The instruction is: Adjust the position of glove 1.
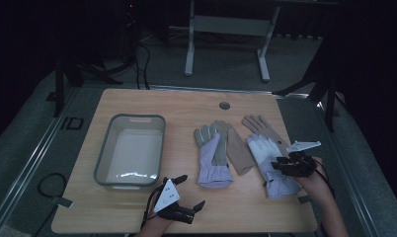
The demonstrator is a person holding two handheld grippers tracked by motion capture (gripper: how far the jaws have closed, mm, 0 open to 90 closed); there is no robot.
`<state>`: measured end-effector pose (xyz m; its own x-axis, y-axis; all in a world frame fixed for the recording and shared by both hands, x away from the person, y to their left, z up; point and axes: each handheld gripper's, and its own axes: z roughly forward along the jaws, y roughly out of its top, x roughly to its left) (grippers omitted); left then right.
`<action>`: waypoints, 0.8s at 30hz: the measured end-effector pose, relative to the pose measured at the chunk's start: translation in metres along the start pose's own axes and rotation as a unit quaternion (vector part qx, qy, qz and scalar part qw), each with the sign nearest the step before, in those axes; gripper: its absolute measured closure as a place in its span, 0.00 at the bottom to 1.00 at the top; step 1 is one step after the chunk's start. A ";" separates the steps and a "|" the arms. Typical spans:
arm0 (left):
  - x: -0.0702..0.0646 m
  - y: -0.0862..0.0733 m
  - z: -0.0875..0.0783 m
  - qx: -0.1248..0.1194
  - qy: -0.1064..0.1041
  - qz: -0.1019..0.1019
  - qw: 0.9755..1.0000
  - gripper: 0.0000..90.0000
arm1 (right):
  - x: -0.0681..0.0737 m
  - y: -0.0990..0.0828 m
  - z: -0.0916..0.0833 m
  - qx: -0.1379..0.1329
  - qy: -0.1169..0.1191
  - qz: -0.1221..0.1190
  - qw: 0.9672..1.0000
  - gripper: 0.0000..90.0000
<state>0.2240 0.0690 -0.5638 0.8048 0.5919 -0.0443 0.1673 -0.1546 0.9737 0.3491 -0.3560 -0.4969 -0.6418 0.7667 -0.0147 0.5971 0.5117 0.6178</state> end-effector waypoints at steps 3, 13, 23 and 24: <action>0.000 0.000 0.000 0.000 0.000 0.001 1.000 0.01 | -0.006 -0.004 0.010 0.018 0.006 0.003 1.000 0.65; 0.001 0.000 0.000 0.002 0.001 -0.002 1.000 0.01 | -0.009 -0.017 0.026 0.011 0.022 0.013 1.000 0.68; 0.001 0.000 0.000 0.002 0.002 -0.003 1.000 0.01 | -0.002 -0.023 0.023 -0.014 0.006 0.045 0.999 0.87; 0.001 0.000 0.000 0.002 0.002 -0.003 1.000 0.01 | 0.000 -0.022 0.019 -0.016 0.010 0.058 0.998 0.88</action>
<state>0.2247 0.0694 -0.5637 0.8019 0.5955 -0.0484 0.1738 -0.1550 0.9725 0.3450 -0.3605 -0.5254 -0.5791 0.8120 0.0727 0.6524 0.4081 0.6386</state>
